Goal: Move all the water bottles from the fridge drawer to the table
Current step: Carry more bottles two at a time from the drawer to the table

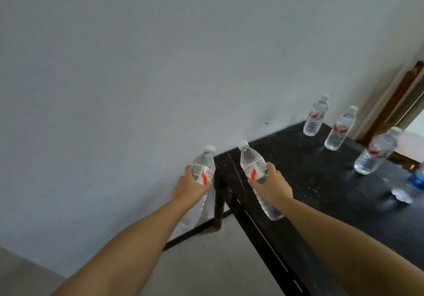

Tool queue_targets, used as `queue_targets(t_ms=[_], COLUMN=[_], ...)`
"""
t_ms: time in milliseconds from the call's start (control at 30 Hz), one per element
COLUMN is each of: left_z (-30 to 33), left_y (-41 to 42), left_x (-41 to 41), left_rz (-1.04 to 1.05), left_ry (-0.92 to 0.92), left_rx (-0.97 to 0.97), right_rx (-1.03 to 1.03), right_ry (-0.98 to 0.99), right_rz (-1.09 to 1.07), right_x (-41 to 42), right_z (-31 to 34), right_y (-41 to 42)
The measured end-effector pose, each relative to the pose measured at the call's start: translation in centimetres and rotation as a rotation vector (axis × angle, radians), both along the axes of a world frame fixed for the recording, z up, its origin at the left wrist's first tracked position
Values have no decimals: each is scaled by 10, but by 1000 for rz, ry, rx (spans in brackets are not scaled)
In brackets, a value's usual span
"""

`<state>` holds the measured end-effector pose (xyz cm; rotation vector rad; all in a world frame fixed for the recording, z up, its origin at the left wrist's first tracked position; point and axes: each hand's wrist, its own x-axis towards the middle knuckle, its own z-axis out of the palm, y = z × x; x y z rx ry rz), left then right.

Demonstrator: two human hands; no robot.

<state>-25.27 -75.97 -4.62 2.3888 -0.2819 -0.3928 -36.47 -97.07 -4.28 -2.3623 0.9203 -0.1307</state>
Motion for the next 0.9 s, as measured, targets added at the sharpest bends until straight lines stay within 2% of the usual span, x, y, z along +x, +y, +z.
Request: queue_targets(t_ms=[100,367,533,733,900], left_z=[4,-7,2,13,-5], left_y=[-41,-146,-217,-303,-360], left_x=[27,101,155,186,185], left_rz=[-76,-342,-528,-620,-625], left_ry=[4,10,5,161,306], left_rx=[-6,32,41,-17,-82], right_rx=[55,49,90,180,357], right_ry=[-18,-12,-107,-301,-372], right_rz=[-114,-352,-564,-799,-946], right_x=[13,37,66,84,90], right_z=[-1,-19,-10,-7,-14], right_y=[-27,-87,-124,-157,-194])
